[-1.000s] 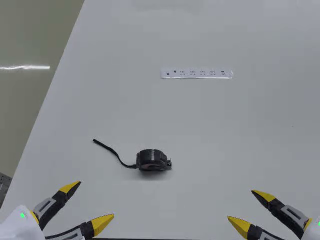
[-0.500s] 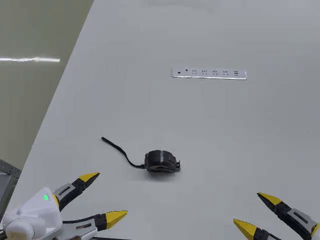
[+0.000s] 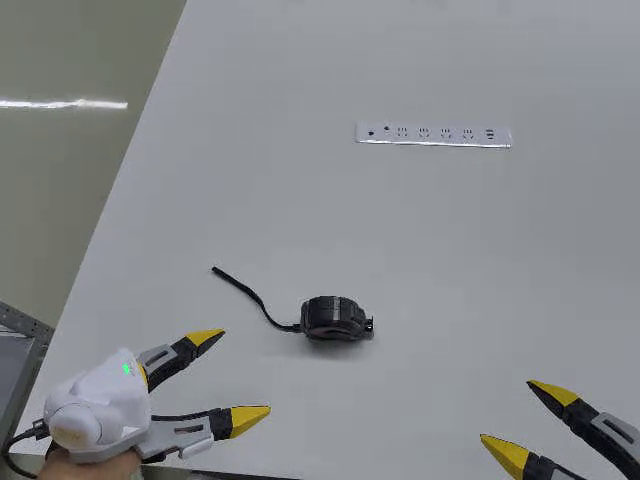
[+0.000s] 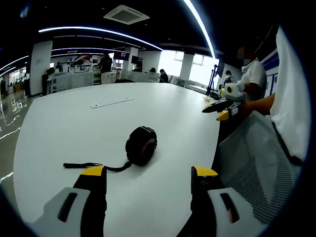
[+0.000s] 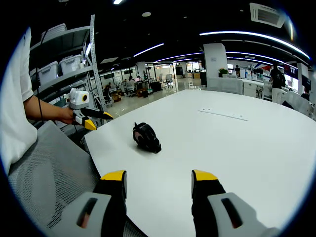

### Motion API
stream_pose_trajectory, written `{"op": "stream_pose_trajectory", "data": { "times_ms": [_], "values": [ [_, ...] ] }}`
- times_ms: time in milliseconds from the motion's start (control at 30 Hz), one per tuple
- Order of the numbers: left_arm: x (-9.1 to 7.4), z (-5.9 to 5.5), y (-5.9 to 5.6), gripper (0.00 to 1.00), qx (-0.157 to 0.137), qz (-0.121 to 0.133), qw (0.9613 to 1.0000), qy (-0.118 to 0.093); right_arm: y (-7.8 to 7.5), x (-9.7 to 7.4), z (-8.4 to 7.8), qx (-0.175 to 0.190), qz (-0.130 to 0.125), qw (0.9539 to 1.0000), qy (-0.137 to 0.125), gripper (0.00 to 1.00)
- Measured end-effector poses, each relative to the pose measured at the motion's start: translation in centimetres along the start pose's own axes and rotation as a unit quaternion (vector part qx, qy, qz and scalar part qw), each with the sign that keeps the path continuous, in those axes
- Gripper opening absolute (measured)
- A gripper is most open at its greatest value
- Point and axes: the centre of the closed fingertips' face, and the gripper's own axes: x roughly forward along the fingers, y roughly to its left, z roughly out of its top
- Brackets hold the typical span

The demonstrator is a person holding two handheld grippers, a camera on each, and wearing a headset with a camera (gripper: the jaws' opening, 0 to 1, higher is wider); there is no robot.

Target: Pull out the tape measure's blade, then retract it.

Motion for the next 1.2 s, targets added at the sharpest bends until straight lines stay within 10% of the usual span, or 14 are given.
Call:
{"op": "stream_pose_trajectory", "data": {
  "times_ms": [1200],
  "values": [
    [4.7,-1.5,2.8,0.58,0.068,-0.084,0.9915,0.072,-0.5,1.3,-0.8,-0.008,0.03,0.9994,0.015,0.51]
  ]
}}
